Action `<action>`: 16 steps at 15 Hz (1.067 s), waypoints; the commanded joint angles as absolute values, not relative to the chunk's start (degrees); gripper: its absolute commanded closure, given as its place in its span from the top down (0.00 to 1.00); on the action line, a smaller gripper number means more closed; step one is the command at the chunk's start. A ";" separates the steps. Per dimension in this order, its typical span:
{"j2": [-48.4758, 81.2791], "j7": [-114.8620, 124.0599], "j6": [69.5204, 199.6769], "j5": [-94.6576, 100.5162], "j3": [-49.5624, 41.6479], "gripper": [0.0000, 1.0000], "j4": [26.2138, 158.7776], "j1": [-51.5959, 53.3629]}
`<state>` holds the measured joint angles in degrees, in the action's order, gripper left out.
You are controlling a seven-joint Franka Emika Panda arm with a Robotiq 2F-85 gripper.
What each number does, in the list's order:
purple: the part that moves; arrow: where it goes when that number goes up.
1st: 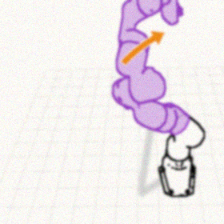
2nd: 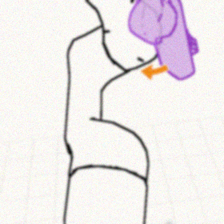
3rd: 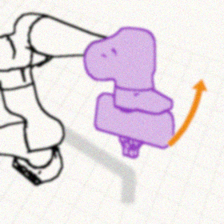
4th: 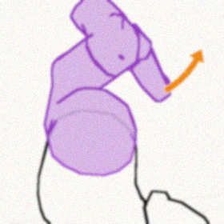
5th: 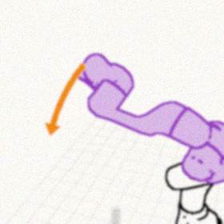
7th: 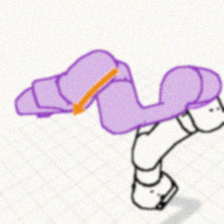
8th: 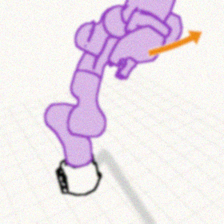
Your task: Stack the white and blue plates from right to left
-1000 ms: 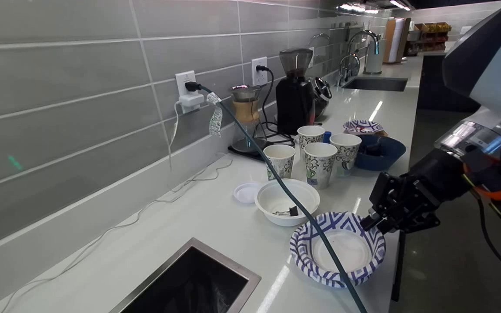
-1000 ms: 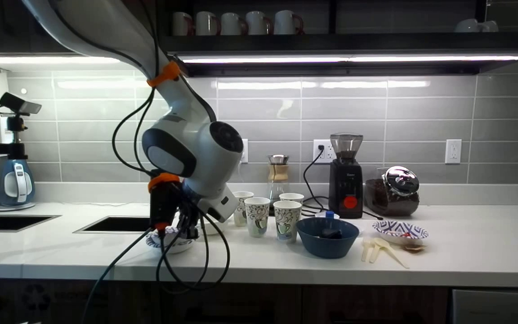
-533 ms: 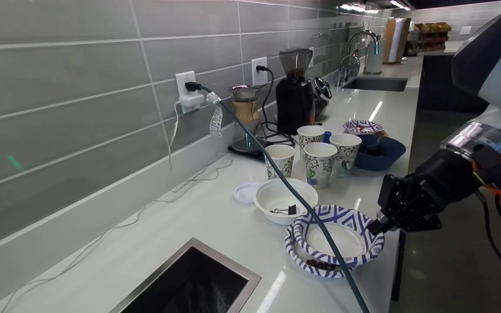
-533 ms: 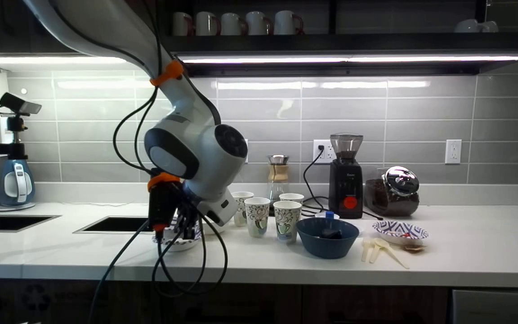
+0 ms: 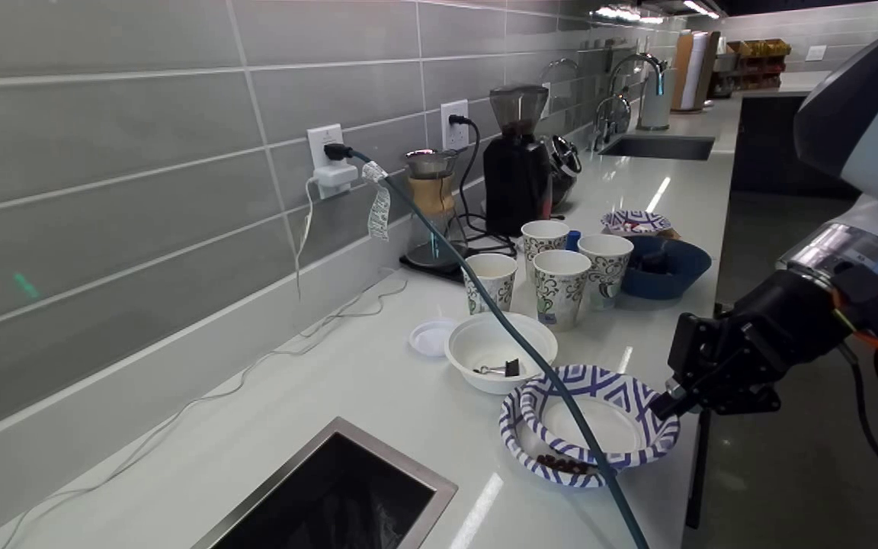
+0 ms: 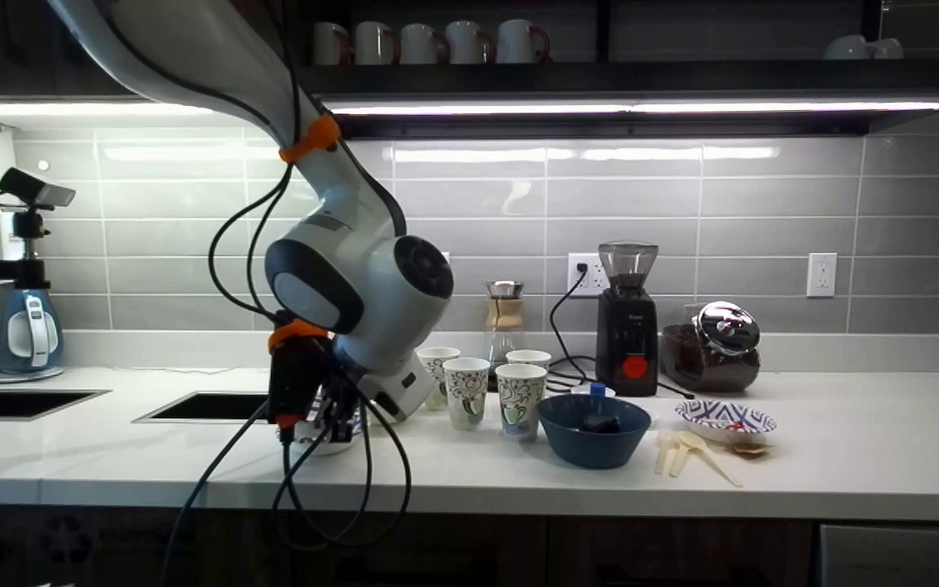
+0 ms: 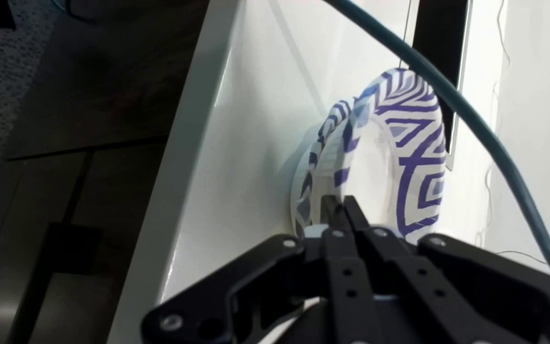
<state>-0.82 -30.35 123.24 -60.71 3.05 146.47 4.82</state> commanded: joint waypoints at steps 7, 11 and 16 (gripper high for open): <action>1.31 -35.18 129.20 -65.88 5.40 0.01 145.59 5.86; 1.92 -36.12 130.22 -66.77 6.33 0.01 145.41 6.30; 2.26 -35.71 132.87 -65.48 6.78 0.01 145.70 6.46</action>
